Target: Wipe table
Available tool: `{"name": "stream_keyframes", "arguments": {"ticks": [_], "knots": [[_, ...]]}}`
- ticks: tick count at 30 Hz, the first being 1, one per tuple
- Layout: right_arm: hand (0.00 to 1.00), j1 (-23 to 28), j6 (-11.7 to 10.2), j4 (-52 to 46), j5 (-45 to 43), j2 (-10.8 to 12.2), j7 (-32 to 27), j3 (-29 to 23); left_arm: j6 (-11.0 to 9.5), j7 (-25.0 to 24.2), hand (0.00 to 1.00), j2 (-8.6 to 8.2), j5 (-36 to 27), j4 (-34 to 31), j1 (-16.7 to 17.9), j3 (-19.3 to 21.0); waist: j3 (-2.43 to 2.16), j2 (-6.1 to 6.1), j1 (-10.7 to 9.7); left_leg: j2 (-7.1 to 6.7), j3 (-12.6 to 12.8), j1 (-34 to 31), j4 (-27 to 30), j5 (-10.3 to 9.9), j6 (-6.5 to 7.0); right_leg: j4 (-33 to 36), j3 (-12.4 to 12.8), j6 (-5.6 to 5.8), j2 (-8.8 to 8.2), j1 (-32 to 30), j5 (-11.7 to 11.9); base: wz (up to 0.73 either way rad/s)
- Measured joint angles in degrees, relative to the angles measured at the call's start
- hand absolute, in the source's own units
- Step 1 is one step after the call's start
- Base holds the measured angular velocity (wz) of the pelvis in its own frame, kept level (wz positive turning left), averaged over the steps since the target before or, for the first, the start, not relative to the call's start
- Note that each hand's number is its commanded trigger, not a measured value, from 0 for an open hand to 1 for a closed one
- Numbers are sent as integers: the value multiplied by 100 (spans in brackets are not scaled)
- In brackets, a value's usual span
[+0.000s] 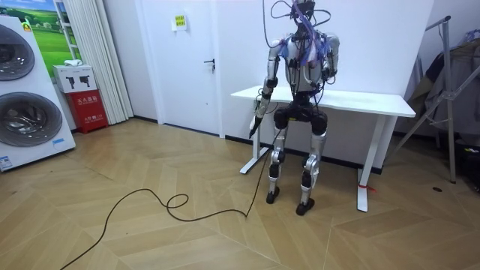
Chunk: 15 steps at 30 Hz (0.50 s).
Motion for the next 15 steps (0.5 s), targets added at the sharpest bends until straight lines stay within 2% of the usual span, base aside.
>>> {"name": "stream_keyframes", "arguments": {"ticks": [1, 2, 3, 4, 6, 9, 10, 12, 14, 15], "knots": [[100, 515, -357, -36, 264, -126, -287, -347, -23, 7, 0, 43, 286, -26, 321, 185, -2, -3, -73, -52, -26, 42, 3, -20, 33, -11, -18, 54, -47, 98, -33, 62], [100, 717, -480, -95, 294, -160, -410, -487, -22, 27, 0, 47, 407, -56, 501, 292, -2, -2, -177, -78, -26, 55, 10, -30, 50, -22, -18, 77, -68, 146, -47, 48], [100, 1123, -695, -196, 397, -271, -656, -788, -13, 64, 0, 49, 550, -71, 781, 488, -2, 9, -326, -121, -26, 79, 11, -55, 90, -62, -25, 118, -104, 228, -72, 26], [100, 1382, -843, -191, 518, -373, -844, -1030, -6, 63, 0, 47, 636, -87, 913, 661, -5, 7, -394, -156, -24, 86, 15, -70, 113, -76, -54, 155, -137, 248, -92, 18], [100, 1560, -928, -46, 797, -438, -999, -1347, -4, 57, 0, 49, 665, -129, 937, 812, -5, 34, -586, -191, -61, 111, 29, -83, 134, -82, -109, 185, -163, 320, -91, 10], [100, 1629, -990, 386, 1004, -603, -1117, -1603, -70, 62, 0, 66, 871, -469, 820, 898, -57, 92, -746, -200, -21, 230, 29, -102, 161, -66, -113, 201, -178, 422, -82, -6], [100, 1634, -989, 505, 1046, -652, -1155, -1653, -103, 76, 0, 70, 870, -614, 731, 898, -81, 118, -753, -201, 6, 233, 19, -118, 167, -62, -118, 202, -180, 443, -82, -21], [100, 1652, -969, 548, 1108, -666, -1173, -1677, -159, 137, 0, 66, 859, -711, 553, 858, -99, 142, -742, -200, 54, 235, 42, -117, 167, -64, -116, 209, -185, 444, -84, -18], [100, 1600, -942, 539, 1180, -668, -1185, -1625, -187, 231, 0, 62, 857, -711, 366, 636, -112, 169, -765, -200, 42, 228, 79, -114, 163, -63, -117, 217, -184, 474, -81, -9], [100, 1542, -849, 539, 1208, -655, -1184, -1564, -203, 242, 0, 38, 858, -700, 298, 501, -111, 182, -762, -195, 70, 237, 92, -113, 157, -65, -112, 221, -180, 485, -82, -9]]}}
